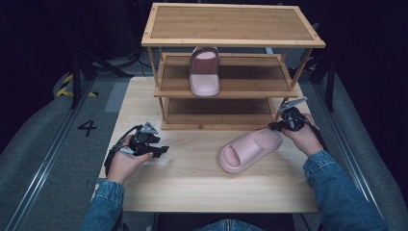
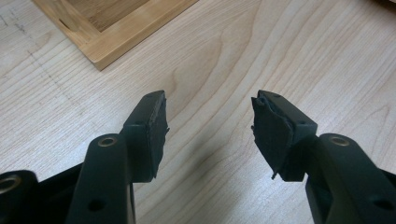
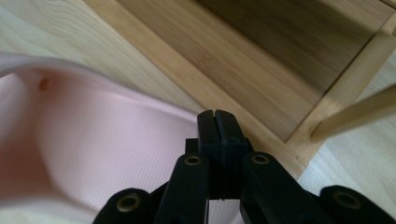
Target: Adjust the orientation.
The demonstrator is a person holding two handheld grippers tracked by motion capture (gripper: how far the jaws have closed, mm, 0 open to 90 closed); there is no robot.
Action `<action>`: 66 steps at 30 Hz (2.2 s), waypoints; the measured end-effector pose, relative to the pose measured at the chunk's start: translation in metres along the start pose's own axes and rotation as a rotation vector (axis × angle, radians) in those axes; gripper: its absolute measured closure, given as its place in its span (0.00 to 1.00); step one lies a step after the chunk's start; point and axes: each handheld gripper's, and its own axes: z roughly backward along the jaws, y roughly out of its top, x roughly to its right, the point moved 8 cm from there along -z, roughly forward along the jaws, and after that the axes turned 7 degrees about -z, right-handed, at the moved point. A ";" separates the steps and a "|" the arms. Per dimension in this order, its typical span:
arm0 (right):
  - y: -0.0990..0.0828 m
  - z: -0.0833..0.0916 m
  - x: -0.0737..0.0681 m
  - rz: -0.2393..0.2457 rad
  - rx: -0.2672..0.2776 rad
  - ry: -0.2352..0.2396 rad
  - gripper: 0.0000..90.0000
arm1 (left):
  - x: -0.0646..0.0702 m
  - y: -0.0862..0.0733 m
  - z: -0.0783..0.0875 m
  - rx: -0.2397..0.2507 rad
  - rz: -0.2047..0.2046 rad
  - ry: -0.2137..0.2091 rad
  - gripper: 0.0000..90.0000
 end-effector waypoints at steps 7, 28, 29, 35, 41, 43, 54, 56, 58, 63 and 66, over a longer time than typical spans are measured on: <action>-0.002 -0.012 -0.002 -0.002 -0.041 0.019 1.00 | -0.002 0.000 0.002 0.007 0.002 -0.002 0.50; -0.065 0.034 -0.036 -0.012 -0.122 0.048 1.00 | 0.001 0.014 0.002 0.033 0.003 -0.014 0.49; -0.069 0.037 -0.039 -0.012 -0.125 0.053 1.00 | 0.002 0.014 0.001 0.032 0.002 -0.018 0.50; -0.080 0.045 -0.050 0.016 -0.124 0.068 1.00 | 0.003 0.015 0.000 0.029 -0.005 -0.021 0.49; -0.075 0.053 -0.047 0.012 -0.071 0.042 1.00 | 0.003 0.015 0.000 0.029 -0.003 -0.022 0.49; -0.074 0.051 -0.034 -0.002 -0.074 -0.009 1.00 | 0.004 0.015 -0.001 0.029 -0.001 -0.030 0.49; -0.098 0.037 -0.039 -0.046 -0.159 0.036 1.00 | 0.004 0.015 -0.004 0.026 0.000 -0.046 0.49; -0.101 0.038 -0.045 -0.036 -0.167 0.053 1.00 | 0.004 0.015 -0.004 0.026 0.000 -0.046 0.49; -0.104 0.039 -0.054 -0.035 -0.170 0.080 1.00 | 0.004 0.015 -0.004 0.027 0.000 -0.047 0.49; -0.110 0.040 -0.084 0.005 -0.182 0.162 1.00 | 0.006 0.016 -0.004 0.032 -0.005 -0.051 0.49; -0.109 0.039 -0.093 0.018 -0.173 0.196 1.00 | 0.007 0.015 -0.003 0.024 -0.002 -0.055 0.49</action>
